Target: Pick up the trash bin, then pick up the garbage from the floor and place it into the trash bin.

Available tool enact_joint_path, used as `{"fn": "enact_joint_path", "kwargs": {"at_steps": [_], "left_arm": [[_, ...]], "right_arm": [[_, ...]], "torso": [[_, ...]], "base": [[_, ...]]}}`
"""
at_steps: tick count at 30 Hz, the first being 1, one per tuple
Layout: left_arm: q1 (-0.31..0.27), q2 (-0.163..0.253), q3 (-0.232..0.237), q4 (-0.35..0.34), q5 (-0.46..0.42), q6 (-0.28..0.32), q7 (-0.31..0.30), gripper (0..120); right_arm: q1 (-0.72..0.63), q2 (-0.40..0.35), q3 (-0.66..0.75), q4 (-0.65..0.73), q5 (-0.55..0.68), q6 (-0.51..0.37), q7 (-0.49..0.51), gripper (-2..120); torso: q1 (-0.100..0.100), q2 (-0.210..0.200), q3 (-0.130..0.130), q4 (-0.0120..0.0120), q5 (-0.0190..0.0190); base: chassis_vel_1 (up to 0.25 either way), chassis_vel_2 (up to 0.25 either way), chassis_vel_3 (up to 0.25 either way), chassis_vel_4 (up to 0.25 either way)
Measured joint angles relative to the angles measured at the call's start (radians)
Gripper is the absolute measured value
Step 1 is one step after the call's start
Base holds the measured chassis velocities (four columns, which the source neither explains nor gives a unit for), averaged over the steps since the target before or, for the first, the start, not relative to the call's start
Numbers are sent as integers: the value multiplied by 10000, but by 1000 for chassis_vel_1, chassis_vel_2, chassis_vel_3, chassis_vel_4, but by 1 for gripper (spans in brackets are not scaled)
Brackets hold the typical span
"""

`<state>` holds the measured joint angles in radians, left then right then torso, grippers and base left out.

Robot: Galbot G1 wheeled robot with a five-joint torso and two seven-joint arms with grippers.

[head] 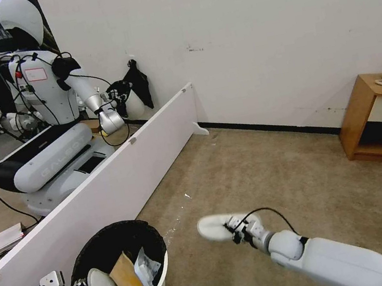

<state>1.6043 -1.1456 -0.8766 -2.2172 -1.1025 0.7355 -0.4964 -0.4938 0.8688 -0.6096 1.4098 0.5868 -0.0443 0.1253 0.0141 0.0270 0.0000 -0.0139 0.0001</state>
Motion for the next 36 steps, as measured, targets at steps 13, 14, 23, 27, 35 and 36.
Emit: {"fn": "enact_joint_path", "kwargs": {"at_steps": [13, 14, 23, 27, 35, 36], "left_arm": [[-4, 96, 79, -203, -343, 1, -32, 1], [-25, 121, 94, -241, -417, 0, -53, 1], [-18, 268, 207, -389, -583, 0, -111, 1], [-70, 292, 373, -404, -588, 0, -139, 1], [-145, 358, 590, -430, -594, 0, -153, 1], [-148, 365, 600, -430, -598, 0, -154, 1]], "right_arm": [[627, -948, 1668, 3208, 1591, 1504, 202, 0], [701, -886, 1784, 3525, 1819, 1573, 202, 0], [1082, -422, 1818, 4775, 2957, 1932, 171, 0], [1417, 141, 1438, 5414, 4023, 2325, -205, 0], [1687, 884, 697, 5203, 5004, 3095, -1094, 0], [1773, 986, 580, 5170, 5162, 3169, -1147, 0]], "torso": [[0, 0, 0, 0, -2], [0, 1, 0, 1, -2], [0, 1, 0, 0, -1], [0, 1, 0, 2, -4], [0, 1, 0, -2, -1], [0, 1, 0, -2, -3]], "base": [[0, 0, 0, 0], [0, 0, 0, 0], [0, 0, 0, 0], [0, 0, 0, 0], [0, 0, 0, 0], [0, 0, 0, 0]]}}
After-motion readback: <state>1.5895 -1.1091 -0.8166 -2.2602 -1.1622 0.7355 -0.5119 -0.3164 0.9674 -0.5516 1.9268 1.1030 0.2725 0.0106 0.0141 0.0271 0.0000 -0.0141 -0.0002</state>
